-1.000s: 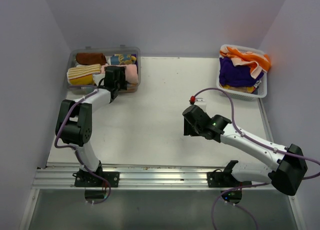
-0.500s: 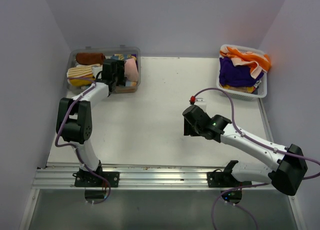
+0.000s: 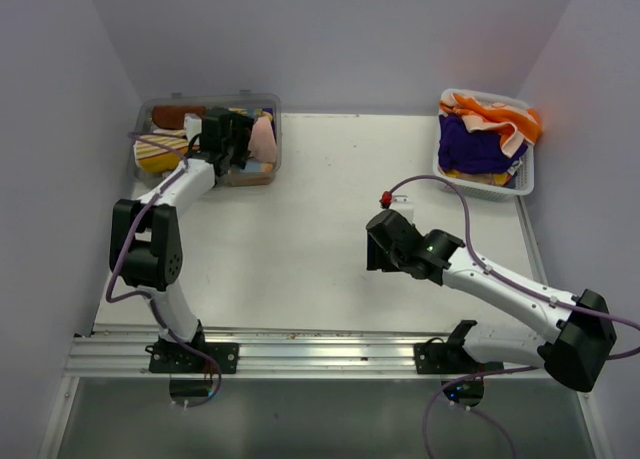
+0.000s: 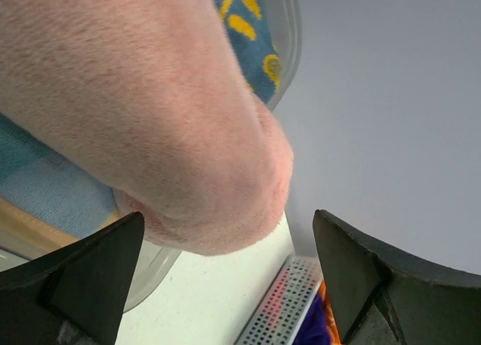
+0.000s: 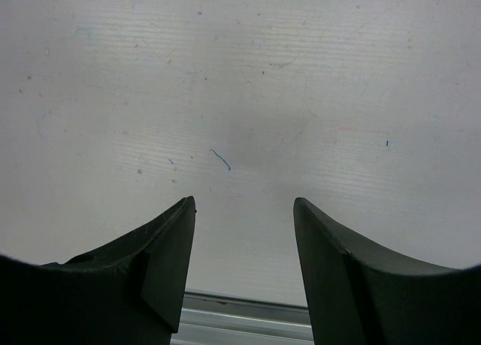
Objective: Roll the towels
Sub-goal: Place the rolled towel into the container, then grab a towel with the right arm
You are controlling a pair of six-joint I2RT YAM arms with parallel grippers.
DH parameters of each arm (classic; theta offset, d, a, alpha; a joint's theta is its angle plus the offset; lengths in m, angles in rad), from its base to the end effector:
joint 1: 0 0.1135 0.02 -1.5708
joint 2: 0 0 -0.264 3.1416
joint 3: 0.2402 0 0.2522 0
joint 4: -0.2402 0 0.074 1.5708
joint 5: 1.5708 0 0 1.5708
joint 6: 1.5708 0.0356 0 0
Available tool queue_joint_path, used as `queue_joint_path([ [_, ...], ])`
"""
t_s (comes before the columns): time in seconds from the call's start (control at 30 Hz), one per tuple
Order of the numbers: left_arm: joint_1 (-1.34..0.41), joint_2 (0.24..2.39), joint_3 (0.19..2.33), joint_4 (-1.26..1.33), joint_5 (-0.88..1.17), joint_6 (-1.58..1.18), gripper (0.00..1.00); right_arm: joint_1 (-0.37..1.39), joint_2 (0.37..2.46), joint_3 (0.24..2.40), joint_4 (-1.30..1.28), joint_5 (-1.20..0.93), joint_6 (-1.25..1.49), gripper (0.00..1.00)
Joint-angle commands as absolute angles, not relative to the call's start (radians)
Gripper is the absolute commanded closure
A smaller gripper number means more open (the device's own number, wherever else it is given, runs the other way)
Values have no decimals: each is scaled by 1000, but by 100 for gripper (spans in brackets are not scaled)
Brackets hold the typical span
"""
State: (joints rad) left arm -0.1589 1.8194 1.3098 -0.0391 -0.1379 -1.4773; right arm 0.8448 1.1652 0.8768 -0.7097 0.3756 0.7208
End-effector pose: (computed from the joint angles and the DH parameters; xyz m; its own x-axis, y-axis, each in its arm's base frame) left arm 0.4168 -0.0618 0.2453 -0.0888 -0.9845 -0.1510 -0.5089 0.1752 -0.8428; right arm 0.1597 0.1602 0.2539 -0.7912 0.0335 -0.6106 -0.0553 0.9905 0.1260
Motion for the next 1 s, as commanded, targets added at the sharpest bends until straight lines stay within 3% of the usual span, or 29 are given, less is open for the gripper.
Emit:
queue_joint_path([
  [0.0, -152, 1724, 1405, -100, -132, -1293, 2, 845, 1126, 914, -721, 402, 719, 41],
  [0.23, -169, 1623, 1446, -212, -138, -998, 1, 845, 1109, 980, -761, 486, 666, 31],
  [0.4, -325, 1655, 1572, -374, -228, -663, 1, 813, 1088, 1037, -811, 641, 595, 24],
  [0.67, -589, 1556, 1371, -454, -225, -543, 1, 468, 1104, 1132, -779, 555, 469, 19],
  [0.8, -679, 1513, 1321, -494, -212, -549, 0, 200, 1231, 1286, -733, 413, 457, 19],
  [0.97, -712, 1471, 1255, -471, -182, -568, 1, 37, 1455, 1511, -726, 338, 495, 19],
])
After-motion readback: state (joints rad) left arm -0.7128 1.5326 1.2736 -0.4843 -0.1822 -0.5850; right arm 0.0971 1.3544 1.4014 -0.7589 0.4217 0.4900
